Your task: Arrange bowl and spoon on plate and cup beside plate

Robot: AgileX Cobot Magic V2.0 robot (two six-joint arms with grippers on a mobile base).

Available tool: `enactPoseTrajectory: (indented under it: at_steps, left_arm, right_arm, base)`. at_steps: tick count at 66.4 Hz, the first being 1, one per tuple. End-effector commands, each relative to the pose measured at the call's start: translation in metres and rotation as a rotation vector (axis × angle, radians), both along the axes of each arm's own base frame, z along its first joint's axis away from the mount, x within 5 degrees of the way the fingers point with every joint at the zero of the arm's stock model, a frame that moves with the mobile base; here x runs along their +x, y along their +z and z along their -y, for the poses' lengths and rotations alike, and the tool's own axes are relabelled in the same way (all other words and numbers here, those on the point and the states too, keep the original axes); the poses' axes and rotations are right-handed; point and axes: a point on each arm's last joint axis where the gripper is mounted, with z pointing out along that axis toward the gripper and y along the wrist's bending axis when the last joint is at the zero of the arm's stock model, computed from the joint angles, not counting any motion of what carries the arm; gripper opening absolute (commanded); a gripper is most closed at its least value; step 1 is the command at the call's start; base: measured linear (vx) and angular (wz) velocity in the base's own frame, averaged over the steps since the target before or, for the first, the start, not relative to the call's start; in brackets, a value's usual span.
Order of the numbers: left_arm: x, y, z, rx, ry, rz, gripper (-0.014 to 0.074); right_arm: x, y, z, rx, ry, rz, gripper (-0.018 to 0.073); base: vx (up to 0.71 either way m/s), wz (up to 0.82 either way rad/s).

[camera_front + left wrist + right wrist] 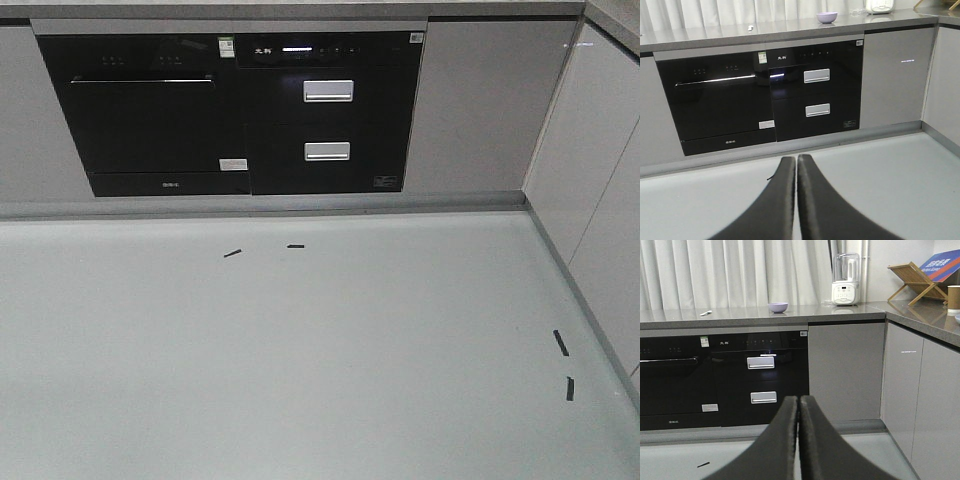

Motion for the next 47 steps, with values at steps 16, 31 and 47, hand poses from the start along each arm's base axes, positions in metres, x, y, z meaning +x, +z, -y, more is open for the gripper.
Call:
enactPoseTrajectory:
  at_steps: [16,31,47]
  left_arm:
    - [0.0006,0.0086,0.0007,-0.025,-0.005,0.069,-0.0006]
    - [0.0006,0.0086,0.0007,-0.025,-0.005,0.069,-0.0006]
    - [0.0006,0.0086,0.0007,-0.025,-0.005,0.069,-0.0006]
  right_arm:
    - [-0.0011,0.0054,0.0004,-0.006,-0.007,0.072,-0.0003]
    - [-0.0011,0.0054,0.0004,-0.006,-0.007,0.072,-0.0003]
    - [-0.0011,0.0054,0.0004,-0.006,-0.007,0.072,-0.0003]
  base:
    - [0.00,0.00]
    - [0.00,0.00]
    - [0.00,0.00]
